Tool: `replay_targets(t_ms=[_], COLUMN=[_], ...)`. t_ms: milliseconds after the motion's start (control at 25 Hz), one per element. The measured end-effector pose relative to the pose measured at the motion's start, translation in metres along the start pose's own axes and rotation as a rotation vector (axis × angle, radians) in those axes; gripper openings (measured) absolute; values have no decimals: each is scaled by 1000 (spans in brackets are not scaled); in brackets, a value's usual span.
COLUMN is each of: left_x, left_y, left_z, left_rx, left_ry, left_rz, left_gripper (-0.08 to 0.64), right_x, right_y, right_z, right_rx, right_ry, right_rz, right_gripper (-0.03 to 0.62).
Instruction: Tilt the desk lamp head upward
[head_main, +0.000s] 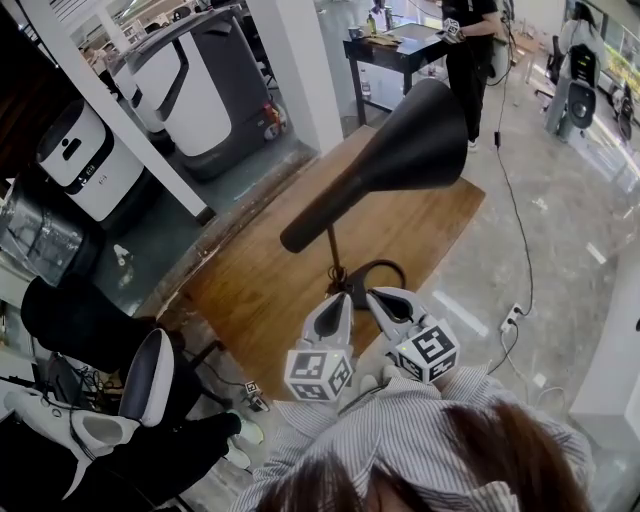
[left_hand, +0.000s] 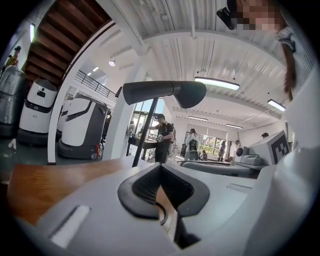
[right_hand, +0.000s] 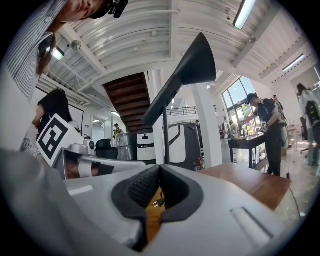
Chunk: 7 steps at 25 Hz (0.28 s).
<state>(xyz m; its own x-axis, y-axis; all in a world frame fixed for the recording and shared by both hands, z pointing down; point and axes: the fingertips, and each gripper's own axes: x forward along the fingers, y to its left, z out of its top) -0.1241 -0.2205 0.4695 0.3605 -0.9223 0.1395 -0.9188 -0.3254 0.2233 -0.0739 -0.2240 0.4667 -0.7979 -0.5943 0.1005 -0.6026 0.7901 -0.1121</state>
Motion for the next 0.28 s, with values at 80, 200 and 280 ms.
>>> replay_targets(t_ms=[80,200,280], left_x=[0,-3,-6], left_y=[0,-3,-4], left_z=[2,3,2], left_rx=[-9,-10,-9], left_ry=[0,2,3], left_rz=[-1,1,3], left_gripper=[6,6,6], right_x=[0,-3,-5], right_y=[0,3,5], right_z=[2,2,1], right_rx=[-1,1,0], right_ry=[1,7,9], right_rz=[2,5,5], right_gripper=[0,0,0])
